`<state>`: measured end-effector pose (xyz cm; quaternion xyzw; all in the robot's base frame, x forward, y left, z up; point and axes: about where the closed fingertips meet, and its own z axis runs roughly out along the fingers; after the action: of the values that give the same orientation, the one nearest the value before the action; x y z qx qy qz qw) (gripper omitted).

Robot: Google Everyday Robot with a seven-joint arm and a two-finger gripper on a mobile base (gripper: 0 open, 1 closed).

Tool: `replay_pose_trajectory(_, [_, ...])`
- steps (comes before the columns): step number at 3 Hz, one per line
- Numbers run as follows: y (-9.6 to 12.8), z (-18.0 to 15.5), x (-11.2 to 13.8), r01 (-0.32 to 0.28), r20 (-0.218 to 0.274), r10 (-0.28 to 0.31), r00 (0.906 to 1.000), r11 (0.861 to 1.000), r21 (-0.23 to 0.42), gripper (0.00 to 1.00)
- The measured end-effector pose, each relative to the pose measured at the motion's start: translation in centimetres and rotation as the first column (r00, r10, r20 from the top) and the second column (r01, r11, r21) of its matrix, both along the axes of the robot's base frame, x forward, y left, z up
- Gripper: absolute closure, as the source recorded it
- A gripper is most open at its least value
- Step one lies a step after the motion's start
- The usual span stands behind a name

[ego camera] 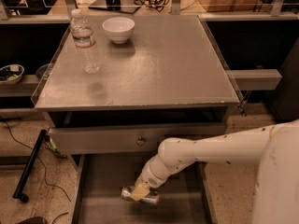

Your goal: Pick redbull can from middle drawer and place on counter

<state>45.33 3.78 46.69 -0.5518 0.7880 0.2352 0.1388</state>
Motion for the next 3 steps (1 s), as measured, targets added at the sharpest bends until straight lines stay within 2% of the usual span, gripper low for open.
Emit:
replay_pose_trajectory(1, [-0.8,4.7,-0.9,0.007,0.024,-0.007,0.9997,1.000,0.003,1.00])
replay_pose_trajectory(2, [-3.0,10.3,-2.6,0.018,0.063,-0.016,0.9979,1.000,-0.023,1.00])
replay_pose_trajectory(3, [-3.1,10.7,-2.5,0.021,0.066,-0.019,0.9976,0.999,-0.029,1.00])
